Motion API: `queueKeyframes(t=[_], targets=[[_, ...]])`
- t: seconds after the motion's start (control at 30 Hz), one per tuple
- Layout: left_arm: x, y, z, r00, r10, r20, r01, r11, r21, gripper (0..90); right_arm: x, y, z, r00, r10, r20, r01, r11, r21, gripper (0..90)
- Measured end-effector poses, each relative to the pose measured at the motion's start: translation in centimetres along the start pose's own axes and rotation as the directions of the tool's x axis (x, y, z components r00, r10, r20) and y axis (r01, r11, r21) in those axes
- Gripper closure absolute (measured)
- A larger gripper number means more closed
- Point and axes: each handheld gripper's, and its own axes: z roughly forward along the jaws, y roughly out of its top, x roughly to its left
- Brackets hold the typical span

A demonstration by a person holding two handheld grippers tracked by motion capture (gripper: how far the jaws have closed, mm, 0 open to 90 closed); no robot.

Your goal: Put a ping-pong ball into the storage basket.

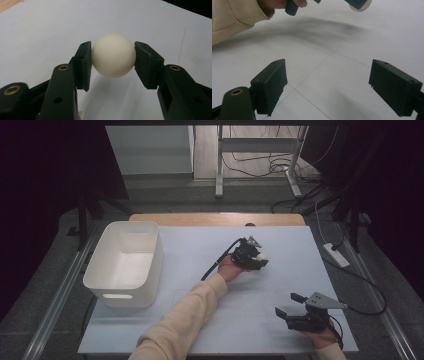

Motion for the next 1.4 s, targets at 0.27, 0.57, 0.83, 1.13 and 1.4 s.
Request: queueKeyframes(t=[0.27,0.57,0.83,1.13,1.4], targets=[[0.0,-0.3,-2.1,1.0000,-0.003,0.001,0.003,0.9998,-0.019,50.8,0.0,0.0,0.1,1.0000,0.000,0.004,0.000,1.000,0.006,14.6],[-0.3,-0.7,-3.6,1.0000,0.004,-0.002,-0.004,0.9991,-0.042,50.8,0.1,0.0,0.2,1.0000,-0.005,0.008,0.005,1.000,0.009,14.5],[-0.5,-1.0,-4.0,1.0000,0.006,-0.002,-0.006,0.9991,-0.041,50.8,0.1,0.0,0.1,1.0000,-0.005,0.008,0.005,1.000,0.010,14.5],[-0.7,-1.3,-5.0,0.9999,0.012,-0.006,-0.012,0.9986,-0.052,50.8,0.1,0.0,0.1,1.0000,-0.006,0.007,0.006,1.000,0.009,14.5],[-1.0,-1.6,-6.1,0.9997,0.022,-0.012,-0.023,0.9986,-0.048,50.8,0.2,0.0,0.1,0.9999,-0.009,0.009,0.008,1.000,0.009,14.5]])
